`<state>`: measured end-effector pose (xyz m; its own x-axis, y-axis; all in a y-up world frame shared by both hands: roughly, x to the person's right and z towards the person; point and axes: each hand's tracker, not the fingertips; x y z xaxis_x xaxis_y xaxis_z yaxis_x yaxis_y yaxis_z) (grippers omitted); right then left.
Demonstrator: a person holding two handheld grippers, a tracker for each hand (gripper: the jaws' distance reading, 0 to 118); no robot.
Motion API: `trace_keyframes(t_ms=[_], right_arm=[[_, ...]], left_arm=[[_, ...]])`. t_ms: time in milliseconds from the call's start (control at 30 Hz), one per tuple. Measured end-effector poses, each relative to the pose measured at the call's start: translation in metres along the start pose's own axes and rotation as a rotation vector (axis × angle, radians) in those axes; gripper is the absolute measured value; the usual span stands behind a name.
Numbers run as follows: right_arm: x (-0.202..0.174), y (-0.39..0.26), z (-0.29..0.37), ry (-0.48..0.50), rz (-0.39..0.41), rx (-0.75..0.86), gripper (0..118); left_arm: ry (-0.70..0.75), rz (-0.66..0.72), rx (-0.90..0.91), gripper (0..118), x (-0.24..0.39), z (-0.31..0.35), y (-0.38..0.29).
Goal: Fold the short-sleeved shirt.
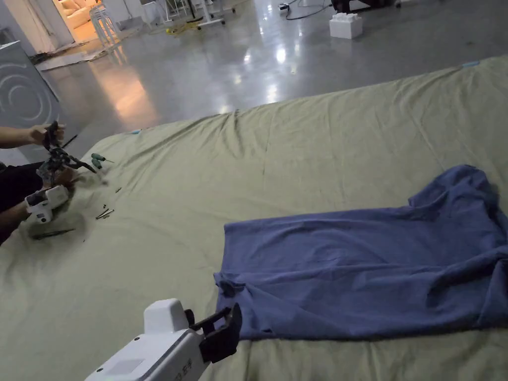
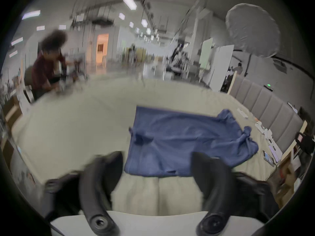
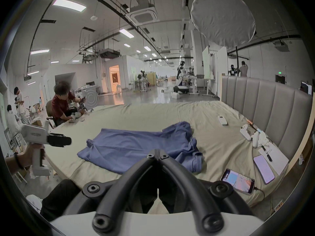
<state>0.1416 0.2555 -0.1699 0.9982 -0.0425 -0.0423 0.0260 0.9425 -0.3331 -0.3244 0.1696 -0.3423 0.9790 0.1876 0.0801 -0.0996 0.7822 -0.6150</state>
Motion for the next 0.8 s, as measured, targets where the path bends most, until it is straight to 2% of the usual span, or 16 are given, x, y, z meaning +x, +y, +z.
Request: trace_keyframes(t_ms=[133, 200, 267, 333, 367, 433, 467, 500, 533, 600, 633, 667, 700, 733, 767, 800], right_arm=[[0.001, -0.008, -0.006, -0.019, 0.015, -0.030, 0], [0.003, -0.011, -0.008, -0.025, 0.005, -0.047, 0], [0.007, -0.015, -0.010, -0.039, -0.006, -0.068, 0], [0.011, -0.018, -0.012, -0.054, -0.001, -0.084, 0], [0.014, -0.021, -0.013, -0.061, -0.001, -0.092, 0], [0.020, -0.024, -0.018, -0.064, -0.020, -0.112, 0], [0.023, -0.026, -0.022, -0.065, -0.041, -0.124, 0], [0.027, -0.027, -0.027, -0.070, -0.063, -0.134, 0], [0.031, -0.027, -0.033, -0.076, -0.088, -0.140, 0], [0.043, -0.028, -0.050, -0.091, -0.134, -0.158, 1], [0.049, -0.028, -0.060, -0.100, -0.146, -0.161, 4], [0.055, -0.028, -0.071, -0.106, -0.159, -0.176, 20], [0.063, -0.030, -0.086, -0.114, -0.171, -0.200, 59], [0.074, -0.034, -0.103, -0.119, -0.184, -0.228, 83], [0.084, -0.039, -0.120, -0.101, -0.206, -0.257, 88], [0.094, -0.043, -0.134, -0.098, -0.215, -0.243, 83]], left_arm=[[0.056, -0.015, -0.111, 91, -0.024, -0.069, -0.012], [0.085, 0.024, -0.188, 90, -0.033, -0.096, -0.013], [0.093, 0.110, -0.254, 80, -0.036, -0.111, -0.013], [0.119, 0.020, -0.228, 78, -0.024, -0.109, -0.011], [0.144, -0.060, -0.255, 73, -0.015, -0.108, -0.009], [0.157, -0.150, -0.270, 53, -0.006, -0.107, -0.007], [0.156, -0.152, -0.271, 40, -0.002, -0.106, -0.006], [0.153, -0.158, -0.274, 16, 0.004, -0.106, -0.006], [0.143, -0.183, -0.268, 10, 0.010, -0.107, -0.007], [0.182, -0.273, -0.291, 9, 0.022, -0.113, -0.013], [0.186, -0.290, -0.287, 9, 0.024, -0.115, -0.014], [0.188, -0.278, -0.287, 9, 0.025, -0.117, -0.014], [0.187, -0.260, -0.299, 9, 0.023, -0.120, -0.013], [0.179, -0.229, -0.324, 9, 0.019, -0.122, -0.011], [0.163, -0.198, -0.341, 9, 0.015, -0.124, -0.008], [0.150, -0.175, -0.351, 9, 0.011, -0.125, -0.004]])
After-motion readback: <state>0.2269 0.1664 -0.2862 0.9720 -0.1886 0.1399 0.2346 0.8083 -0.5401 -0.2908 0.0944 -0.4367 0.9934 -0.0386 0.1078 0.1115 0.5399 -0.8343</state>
